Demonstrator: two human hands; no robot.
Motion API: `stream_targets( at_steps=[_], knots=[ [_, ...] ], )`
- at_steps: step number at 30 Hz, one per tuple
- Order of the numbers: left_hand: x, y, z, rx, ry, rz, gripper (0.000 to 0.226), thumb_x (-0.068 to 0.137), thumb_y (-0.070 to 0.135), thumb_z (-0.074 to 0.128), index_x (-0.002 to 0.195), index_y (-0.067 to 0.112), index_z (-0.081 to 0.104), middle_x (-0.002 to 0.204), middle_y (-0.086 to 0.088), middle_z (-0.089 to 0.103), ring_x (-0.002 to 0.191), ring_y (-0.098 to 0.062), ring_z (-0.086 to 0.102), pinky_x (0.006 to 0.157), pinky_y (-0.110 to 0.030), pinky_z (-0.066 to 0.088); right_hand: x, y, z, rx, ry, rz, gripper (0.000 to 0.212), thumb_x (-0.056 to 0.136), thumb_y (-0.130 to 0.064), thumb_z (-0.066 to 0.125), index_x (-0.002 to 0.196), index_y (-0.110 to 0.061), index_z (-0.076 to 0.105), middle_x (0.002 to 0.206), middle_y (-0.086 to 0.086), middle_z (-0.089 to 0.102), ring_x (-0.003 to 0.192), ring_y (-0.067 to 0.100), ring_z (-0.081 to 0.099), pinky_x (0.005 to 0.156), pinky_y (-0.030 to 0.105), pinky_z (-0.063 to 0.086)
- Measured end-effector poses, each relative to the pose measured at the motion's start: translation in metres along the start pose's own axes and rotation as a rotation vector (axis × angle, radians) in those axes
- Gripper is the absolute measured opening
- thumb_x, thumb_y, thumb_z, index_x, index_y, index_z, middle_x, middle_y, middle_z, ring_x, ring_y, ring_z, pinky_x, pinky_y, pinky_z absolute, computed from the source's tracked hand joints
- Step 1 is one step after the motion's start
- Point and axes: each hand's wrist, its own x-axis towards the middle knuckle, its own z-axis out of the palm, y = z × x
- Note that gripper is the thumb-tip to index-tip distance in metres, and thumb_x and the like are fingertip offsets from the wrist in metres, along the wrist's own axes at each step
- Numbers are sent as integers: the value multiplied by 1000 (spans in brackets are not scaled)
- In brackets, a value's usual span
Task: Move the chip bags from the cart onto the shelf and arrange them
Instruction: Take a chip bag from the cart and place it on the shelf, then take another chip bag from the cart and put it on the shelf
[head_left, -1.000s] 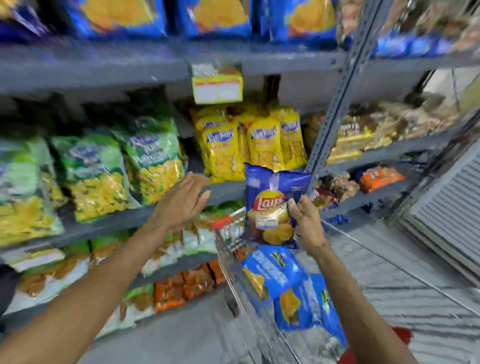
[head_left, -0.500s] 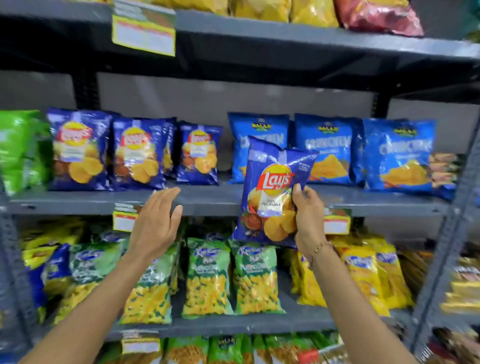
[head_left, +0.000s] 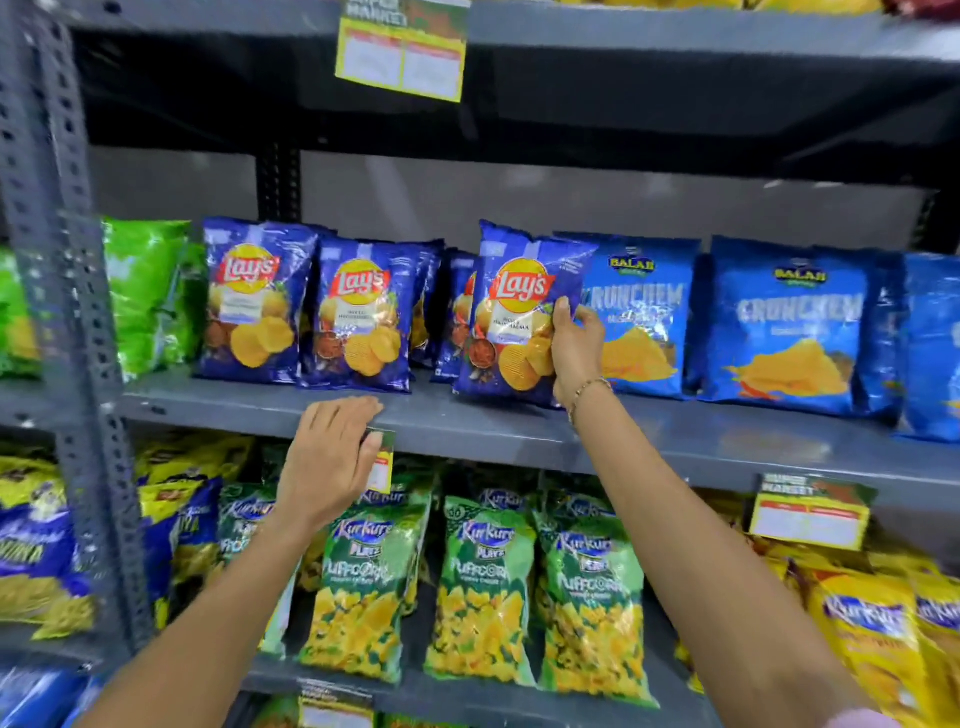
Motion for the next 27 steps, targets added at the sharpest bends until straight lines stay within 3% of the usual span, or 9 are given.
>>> stream_targets(
  at_steps=[3,6,9,11,14,17,21,23,27],
  knots=[
    [1,-1,6,31,36,-9,51,96,39,19,113,7,55,110,-14,66,102,-23,45,91,-38,32,4,5,11,-9,-8,17,17,90,-40,47,87,-24,51,90,6,58,68,15,49,57,29,41],
    [1,-3,12,56,60,-20,50,96,38,19,112,7,55,109,-14,66,101,-24,45,91,-40,33,13,15,17,-40,-12,6,36,94,-37,41,111,-7,50,95,8,58,71,15,52,56,25,42],
    [0,-6,15,70,57,-22,50,96,38,18,112,8,55,109,-14,66,102,-24,46,92,-40,33,13,18,18,-79,-28,15,42,95,-38,37,115,-2,46,92,8,57,68,11,50,54,22,40],
    [0,-6,15,69,35,-27,51,96,39,18,113,9,55,110,-12,65,103,-25,48,94,-40,32,6,13,15,-118,-58,37,41,96,-39,34,117,-4,42,91,3,54,76,12,51,54,19,37],
    [0,-3,13,43,42,-27,50,96,39,19,112,10,56,110,-9,65,103,-25,52,96,-38,32,-15,-2,3,-200,-119,72,47,96,-43,29,124,-5,34,97,4,53,87,16,48,62,23,40],
    [2,7,1,-46,80,-71,44,95,36,22,105,12,57,103,-6,66,98,-27,57,97,-34,31,-49,-16,-15,-285,-109,-53,50,97,-39,31,135,-6,26,96,5,55,79,12,50,70,28,40],
    [1,38,-12,-172,137,-57,33,95,28,29,104,13,56,105,-3,63,105,-21,52,108,-35,27,-104,-18,-43,-258,11,-305,33,96,-31,39,123,-13,43,117,0,53,95,4,51,79,15,40],
    [-3,67,-14,-276,155,21,29,95,24,34,104,10,57,105,-7,64,102,-20,51,99,-33,35,-135,-10,-60,-237,56,-389,23,95,-28,42,113,-16,49,106,-4,57,81,-5,51,70,8,41],
    [-23,144,-6,-495,89,176,25,95,18,38,98,5,59,97,-11,63,93,-21,50,86,-32,38,-192,25,-104,-269,144,-367,10,94,-20,47,101,-23,53,82,-8,58,67,3,51,64,21,44]
  ],
)
